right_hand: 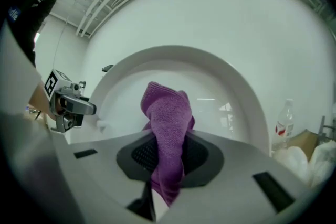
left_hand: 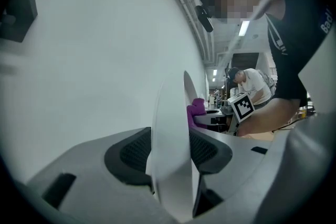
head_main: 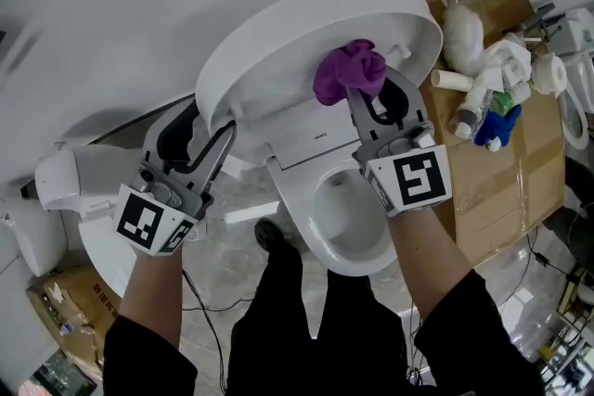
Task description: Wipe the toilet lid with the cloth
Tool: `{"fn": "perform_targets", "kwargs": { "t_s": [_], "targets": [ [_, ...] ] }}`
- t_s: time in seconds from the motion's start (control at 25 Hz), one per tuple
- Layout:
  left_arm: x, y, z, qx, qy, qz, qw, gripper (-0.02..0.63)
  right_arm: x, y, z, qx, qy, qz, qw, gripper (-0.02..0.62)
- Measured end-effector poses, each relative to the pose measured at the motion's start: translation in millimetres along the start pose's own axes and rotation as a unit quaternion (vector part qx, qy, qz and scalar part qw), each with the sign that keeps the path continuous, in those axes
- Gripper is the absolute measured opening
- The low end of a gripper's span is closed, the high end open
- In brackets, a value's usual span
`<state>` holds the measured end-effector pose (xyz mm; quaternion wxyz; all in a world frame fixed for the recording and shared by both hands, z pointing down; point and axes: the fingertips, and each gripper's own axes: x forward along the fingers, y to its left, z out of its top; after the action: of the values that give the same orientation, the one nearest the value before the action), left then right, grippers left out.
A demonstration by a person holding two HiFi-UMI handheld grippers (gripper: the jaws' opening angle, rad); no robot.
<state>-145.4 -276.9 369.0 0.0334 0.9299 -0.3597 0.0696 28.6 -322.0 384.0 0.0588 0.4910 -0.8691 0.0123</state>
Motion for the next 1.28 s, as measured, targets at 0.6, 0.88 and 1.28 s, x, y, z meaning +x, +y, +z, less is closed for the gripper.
{"fn": "perform_targets", "kwargs": {
  "t_s": [0.6, 0.88, 1.28],
  "targets": [
    [-3.6, -5.0, -9.6, -0.011, -0.016, 0.011, 0.9997, 0.218, 3.5, 19.3, -27.2, -0.022, 0.014, 0.012, 1.000, 0.075],
    [-8.6, -8.8, -19.6, -0.003, -0.026, -0.027, 0.9993, 0.216, 22.2, 93.3, -27.4, -0.008, -0.012, 0.036, 0.999, 0.075],
    [-6.4, -9.6, -34.9, -0.024, -0.016, -0.058, 0.9979, 0.218, 34.9, 145.4, -39.1, 0.019, -0.010, 0.055, 0.998, 0.075]
  ]
}}
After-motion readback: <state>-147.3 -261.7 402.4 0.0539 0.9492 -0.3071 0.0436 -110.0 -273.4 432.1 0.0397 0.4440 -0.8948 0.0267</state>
